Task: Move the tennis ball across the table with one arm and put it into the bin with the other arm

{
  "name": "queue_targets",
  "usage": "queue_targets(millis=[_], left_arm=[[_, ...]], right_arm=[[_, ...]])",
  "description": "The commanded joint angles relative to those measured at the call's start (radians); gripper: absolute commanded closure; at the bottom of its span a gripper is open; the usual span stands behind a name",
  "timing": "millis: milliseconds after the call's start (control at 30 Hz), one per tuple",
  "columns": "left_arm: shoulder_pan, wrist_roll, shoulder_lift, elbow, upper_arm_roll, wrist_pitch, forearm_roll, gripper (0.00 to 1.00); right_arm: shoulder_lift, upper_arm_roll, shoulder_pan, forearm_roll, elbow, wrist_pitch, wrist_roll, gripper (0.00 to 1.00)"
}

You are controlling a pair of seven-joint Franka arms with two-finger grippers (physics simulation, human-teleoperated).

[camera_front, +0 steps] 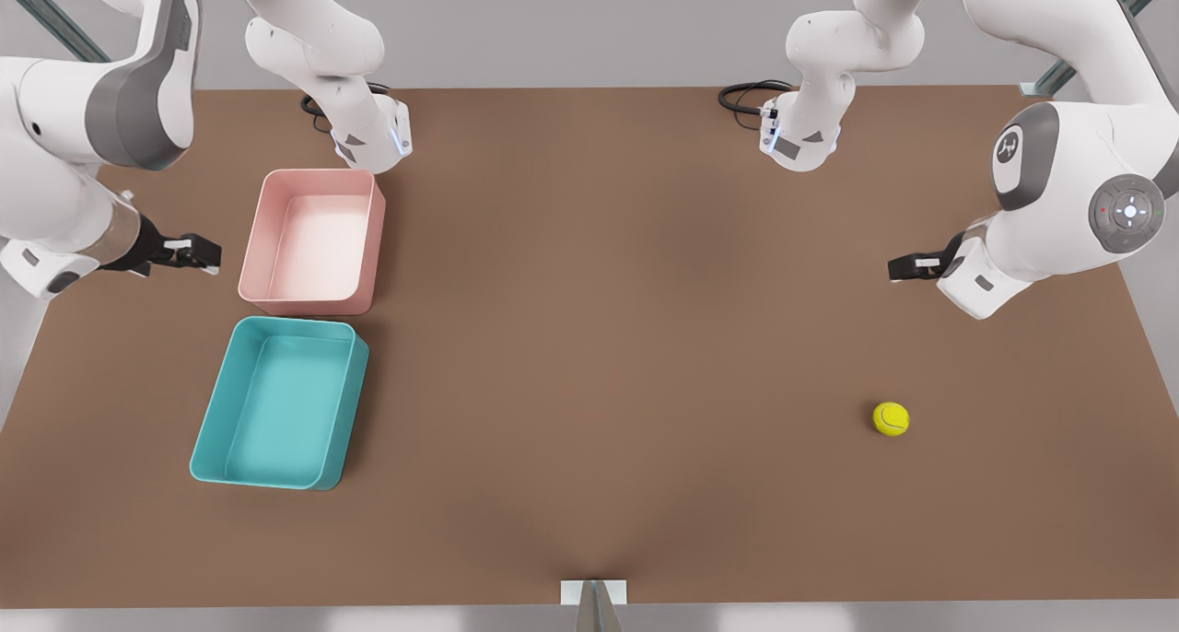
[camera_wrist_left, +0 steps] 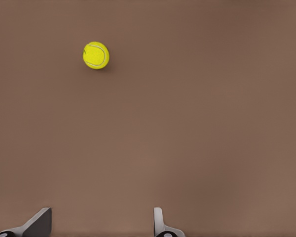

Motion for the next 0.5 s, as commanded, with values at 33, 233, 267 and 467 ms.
queue_targets(millis=[33, 233, 267, 467], left_arm=[[0.0, -0.003, -0.001, 0.0, 0.0, -0.01, 0.0, 0.0], [0.001, 0.27, 0.419, 0.249, 0.029, 0.114, 0.016, 0.79], [0.001, 0.411, 0.442, 0.232, 0.037, 0.249, 0.046, 0.79], [0.087, 1.729, 0.528, 0.151, 0.06, 0.473, 0.145, 0.79]], right_arm=[[0.002, 0.0, -0.001, 0.0, -0.001, 0.002, 0.096, 0.0], [0.048, -0.001, 0.025, -0.021, -0.001, 0.033, 0.098, 0.0], [0.057, -0.001, 0.025, -0.011, 0.024, 0.027, 0.099, 0.0], [0.083, -0.004, 0.025, 0.033, 0.09, -0.029, 0.085, 0.0]])
